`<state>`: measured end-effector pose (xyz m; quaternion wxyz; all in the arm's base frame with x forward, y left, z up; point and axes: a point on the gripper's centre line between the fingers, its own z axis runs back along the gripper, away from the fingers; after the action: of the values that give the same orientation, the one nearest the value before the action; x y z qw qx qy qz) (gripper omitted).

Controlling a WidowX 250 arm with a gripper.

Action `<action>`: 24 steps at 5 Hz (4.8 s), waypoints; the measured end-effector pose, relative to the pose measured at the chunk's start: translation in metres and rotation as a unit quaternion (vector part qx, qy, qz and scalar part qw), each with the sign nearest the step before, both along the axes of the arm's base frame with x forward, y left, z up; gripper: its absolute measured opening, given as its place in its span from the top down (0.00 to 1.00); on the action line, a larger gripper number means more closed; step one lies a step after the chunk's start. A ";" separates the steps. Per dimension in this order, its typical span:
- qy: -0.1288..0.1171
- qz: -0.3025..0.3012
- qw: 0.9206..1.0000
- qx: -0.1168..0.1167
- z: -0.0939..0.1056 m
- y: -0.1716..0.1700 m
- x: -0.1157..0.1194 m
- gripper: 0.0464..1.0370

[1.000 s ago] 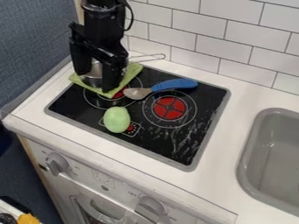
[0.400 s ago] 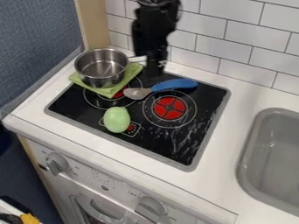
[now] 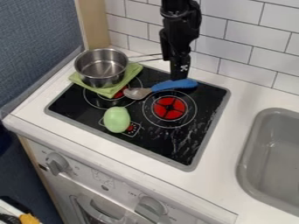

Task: Move the blue spoon to the bottom left side next to the green object

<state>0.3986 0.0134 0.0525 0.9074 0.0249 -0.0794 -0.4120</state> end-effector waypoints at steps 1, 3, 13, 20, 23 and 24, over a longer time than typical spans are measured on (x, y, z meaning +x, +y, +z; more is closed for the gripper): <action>0.016 -0.005 1.000 -0.004 -0.014 -0.001 0.007 0.04; 0.045 0.000 0.999 0.021 -0.032 0.002 0.010 0.04; 0.102 0.051 0.991 0.067 0.027 0.011 -0.015 0.64; 0.139 -0.186 0.971 0.061 0.028 0.115 -0.129 0.64; 0.121 -0.275 0.951 0.073 -0.038 0.128 -0.143 0.64; 0.087 -0.260 0.960 0.061 -0.043 0.138 -0.149 0.58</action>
<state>0.2501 0.1513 0.0094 0.7689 0.0222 0.0215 -0.6386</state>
